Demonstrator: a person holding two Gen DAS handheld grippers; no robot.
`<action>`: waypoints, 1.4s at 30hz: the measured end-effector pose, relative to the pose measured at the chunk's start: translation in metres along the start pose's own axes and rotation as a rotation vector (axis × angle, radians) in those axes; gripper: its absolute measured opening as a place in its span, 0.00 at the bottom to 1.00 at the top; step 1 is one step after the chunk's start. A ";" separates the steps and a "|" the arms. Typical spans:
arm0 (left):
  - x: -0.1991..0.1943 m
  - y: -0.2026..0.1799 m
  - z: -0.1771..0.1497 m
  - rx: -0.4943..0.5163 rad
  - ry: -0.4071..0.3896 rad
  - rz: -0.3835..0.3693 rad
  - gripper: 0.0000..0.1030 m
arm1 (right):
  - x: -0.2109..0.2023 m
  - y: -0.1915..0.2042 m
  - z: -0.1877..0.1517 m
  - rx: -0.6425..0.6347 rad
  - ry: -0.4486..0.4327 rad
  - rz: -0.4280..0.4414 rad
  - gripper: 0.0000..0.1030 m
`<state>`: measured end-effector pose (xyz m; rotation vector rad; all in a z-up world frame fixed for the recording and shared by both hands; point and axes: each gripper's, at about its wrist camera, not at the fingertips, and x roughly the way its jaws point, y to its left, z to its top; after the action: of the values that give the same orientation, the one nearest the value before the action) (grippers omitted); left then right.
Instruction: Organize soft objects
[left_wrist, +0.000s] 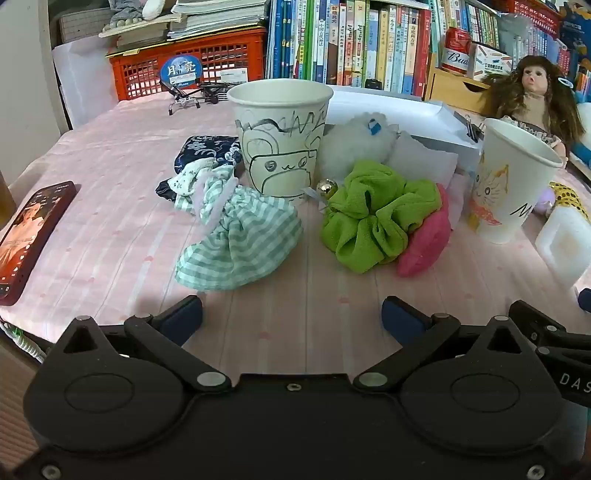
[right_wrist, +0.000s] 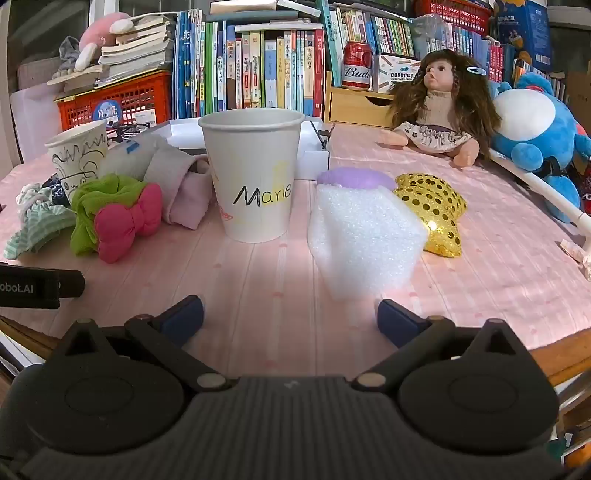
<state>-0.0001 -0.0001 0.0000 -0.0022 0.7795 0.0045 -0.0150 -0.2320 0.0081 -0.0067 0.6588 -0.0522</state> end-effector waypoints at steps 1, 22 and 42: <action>0.000 0.000 0.000 0.000 0.002 0.000 1.00 | 0.000 0.000 0.000 -0.002 -0.001 0.000 1.00; 0.000 0.000 0.000 -0.001 0.010 0.000 1.00 | 0.000 0.001 0.001 -0.003 0.008 -0.001 1.00; 0.000 0.000 0.000 -0.001 0.011 0.001 1.00 | 0.000 0.001 0.001 -0.003 0.011 -0.001 1.00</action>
<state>0.0002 -0.0002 -0.0001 -0.0024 0.7903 0.0055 -0.0142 -0.2307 0.0085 -0.0095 0.6703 -0.0524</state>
